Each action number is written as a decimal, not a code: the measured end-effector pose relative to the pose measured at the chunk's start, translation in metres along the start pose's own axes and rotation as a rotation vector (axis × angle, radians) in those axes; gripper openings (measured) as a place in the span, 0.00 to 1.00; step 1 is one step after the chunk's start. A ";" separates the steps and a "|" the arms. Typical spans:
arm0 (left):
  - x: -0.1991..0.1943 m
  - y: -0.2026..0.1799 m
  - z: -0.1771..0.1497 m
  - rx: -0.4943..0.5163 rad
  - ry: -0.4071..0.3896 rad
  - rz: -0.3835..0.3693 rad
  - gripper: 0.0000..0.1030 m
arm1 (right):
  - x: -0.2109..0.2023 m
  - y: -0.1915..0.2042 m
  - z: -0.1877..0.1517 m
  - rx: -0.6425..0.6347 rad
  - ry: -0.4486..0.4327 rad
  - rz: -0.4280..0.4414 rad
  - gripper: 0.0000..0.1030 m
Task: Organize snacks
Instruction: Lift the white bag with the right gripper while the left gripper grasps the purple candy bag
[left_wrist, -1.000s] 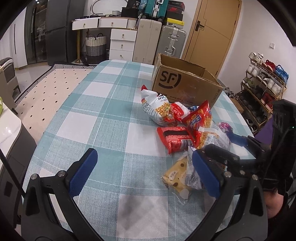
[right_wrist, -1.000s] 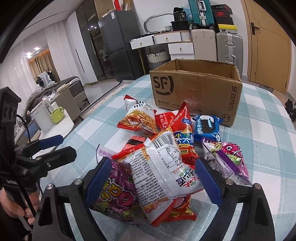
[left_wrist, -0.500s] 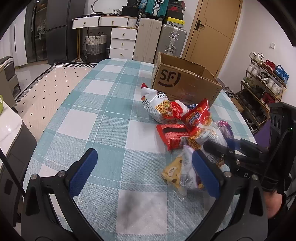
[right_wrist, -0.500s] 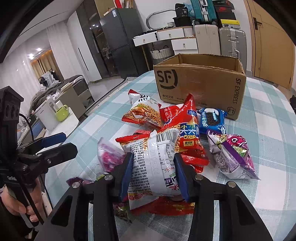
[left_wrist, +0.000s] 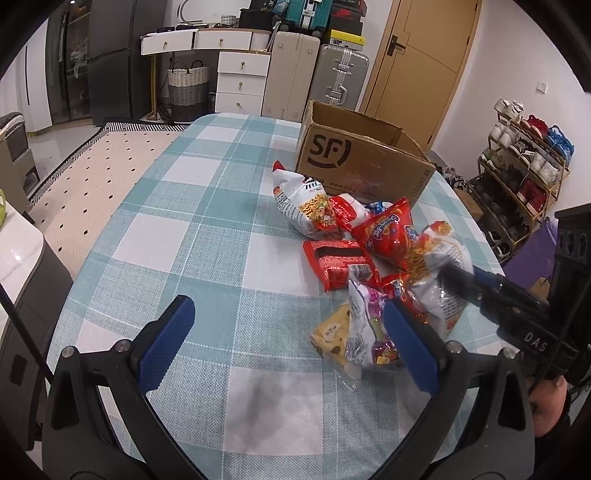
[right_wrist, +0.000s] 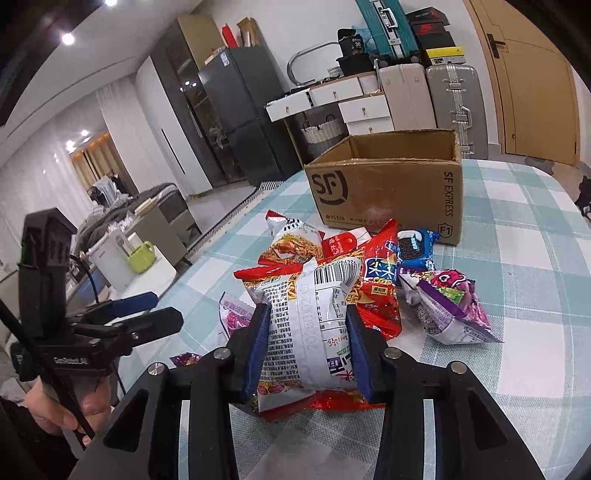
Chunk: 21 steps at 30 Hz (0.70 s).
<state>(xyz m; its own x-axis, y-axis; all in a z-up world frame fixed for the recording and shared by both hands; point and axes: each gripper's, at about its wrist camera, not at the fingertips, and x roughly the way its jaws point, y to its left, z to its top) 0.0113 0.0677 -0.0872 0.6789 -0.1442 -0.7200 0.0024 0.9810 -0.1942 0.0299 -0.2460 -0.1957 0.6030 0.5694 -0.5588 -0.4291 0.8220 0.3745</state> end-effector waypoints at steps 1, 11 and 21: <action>0.000 -0.001 0.000 0.001 0.001 0.001 0.99 | -0.004 -0.001 0.000 0.006 -0.008 0.001 0.39; 0.012 -0.013 -0.003 0.001 0.073 -0.062 0.98 | -0.048 -0.013 -0.019 0.045 -0.075 -0.043 0.39; 0.036 -0.045 -0.004 0.096 0.160 -0.100 0.98 | -0.087 -0.035 -0.049 0.135 -0.104 -0.082 0.39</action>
<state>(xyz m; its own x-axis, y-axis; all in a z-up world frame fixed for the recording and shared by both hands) 0.0326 0.0175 -0.1073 0.5466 -0.2525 -0.7985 0.1392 0.9676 -0.2106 -0.0406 -0.3246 -0.1963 0.7016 0.4927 -0.5147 -0.2853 0.8562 0.4307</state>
